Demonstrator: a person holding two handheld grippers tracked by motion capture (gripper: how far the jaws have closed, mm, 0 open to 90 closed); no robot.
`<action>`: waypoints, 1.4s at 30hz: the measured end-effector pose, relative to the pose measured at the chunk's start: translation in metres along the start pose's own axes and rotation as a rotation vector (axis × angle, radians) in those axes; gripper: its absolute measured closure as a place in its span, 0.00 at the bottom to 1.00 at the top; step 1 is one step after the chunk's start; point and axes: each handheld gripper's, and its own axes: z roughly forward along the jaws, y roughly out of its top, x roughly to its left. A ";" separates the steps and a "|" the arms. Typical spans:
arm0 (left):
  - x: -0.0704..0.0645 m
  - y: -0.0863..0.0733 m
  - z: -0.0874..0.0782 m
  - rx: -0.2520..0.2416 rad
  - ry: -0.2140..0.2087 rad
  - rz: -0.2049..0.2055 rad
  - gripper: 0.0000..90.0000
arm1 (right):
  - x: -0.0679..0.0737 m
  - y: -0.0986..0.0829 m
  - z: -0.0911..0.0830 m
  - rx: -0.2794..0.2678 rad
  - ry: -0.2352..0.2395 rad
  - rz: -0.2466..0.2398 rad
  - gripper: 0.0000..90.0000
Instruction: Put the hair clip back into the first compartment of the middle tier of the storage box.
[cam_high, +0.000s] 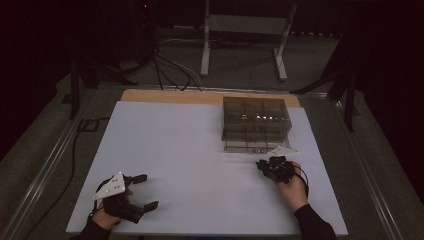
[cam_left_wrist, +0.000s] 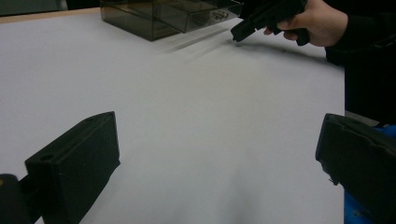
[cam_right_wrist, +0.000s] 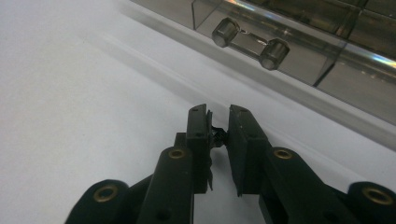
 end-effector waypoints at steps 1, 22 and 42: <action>0.000 0.000 0.000 0.001 -0.002 0.001 0.01 | 0.000 0.000 -0.001 0.000 0.001 0.000 0.87; 0.000 0.000 0.001 -0.001 -0.003 -0.005 0.01 | 0.005 -0.005 -0.016 0.006 0.022 0.004 0.87; 0.000 0.001 0.001 -0.002 -0.003 0.000 0.01 | 0.018 0.003 -0.023 0.002 0.035 -0.044 0.87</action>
